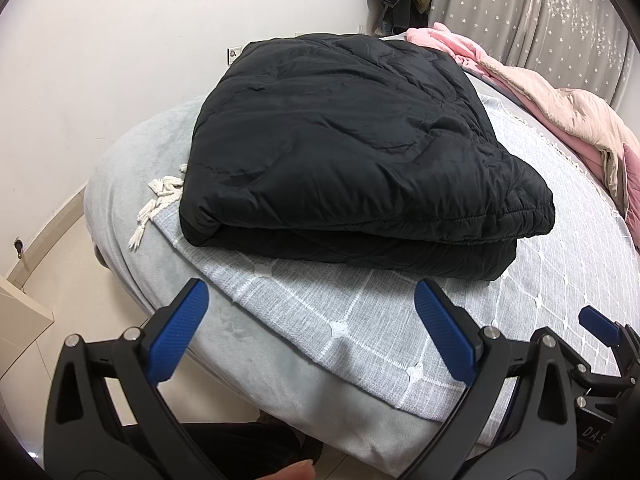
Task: Fold large clothes
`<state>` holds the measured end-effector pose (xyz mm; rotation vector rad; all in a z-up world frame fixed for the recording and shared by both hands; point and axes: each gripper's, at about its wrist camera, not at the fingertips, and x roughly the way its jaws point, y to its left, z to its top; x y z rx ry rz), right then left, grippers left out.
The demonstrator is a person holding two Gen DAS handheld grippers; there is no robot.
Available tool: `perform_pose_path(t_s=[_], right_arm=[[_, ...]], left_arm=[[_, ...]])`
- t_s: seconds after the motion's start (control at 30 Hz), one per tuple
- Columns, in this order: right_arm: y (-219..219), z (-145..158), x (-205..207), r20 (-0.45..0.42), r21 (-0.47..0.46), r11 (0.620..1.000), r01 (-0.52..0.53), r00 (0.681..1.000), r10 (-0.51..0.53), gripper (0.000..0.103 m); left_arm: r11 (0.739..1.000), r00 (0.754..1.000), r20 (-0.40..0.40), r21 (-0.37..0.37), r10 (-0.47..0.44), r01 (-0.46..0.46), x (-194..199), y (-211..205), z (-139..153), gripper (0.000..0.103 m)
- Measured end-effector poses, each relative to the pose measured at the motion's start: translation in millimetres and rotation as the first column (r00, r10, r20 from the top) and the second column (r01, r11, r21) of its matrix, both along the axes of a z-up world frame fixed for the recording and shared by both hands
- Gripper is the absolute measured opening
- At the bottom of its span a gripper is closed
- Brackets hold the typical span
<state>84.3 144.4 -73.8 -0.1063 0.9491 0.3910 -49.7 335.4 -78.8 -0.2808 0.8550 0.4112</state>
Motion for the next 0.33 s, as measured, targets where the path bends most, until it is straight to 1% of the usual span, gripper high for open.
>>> perform_pose_path(t_s=[0.13, 0.33], right_arm=[[0.1, 0.0, -0.2, -0.001, 0.000, 1.000, 0.000, 1.000, 0.000, 0.098], [0.1, -0.6, -0.4, -0.005, 0.002, 1.000, -0.001, 1.000, 0.001, 0.098]], left_arm=[[1.000, 1.000, -0.003, 0.003, -0.002, 0.002, 1.0, -0.6, 0.0, 0.102], [1.000, 1.000, -0.004, 0.028, -0.001, 0.001, 1.8, -3.3, 0.4, 0.102]])
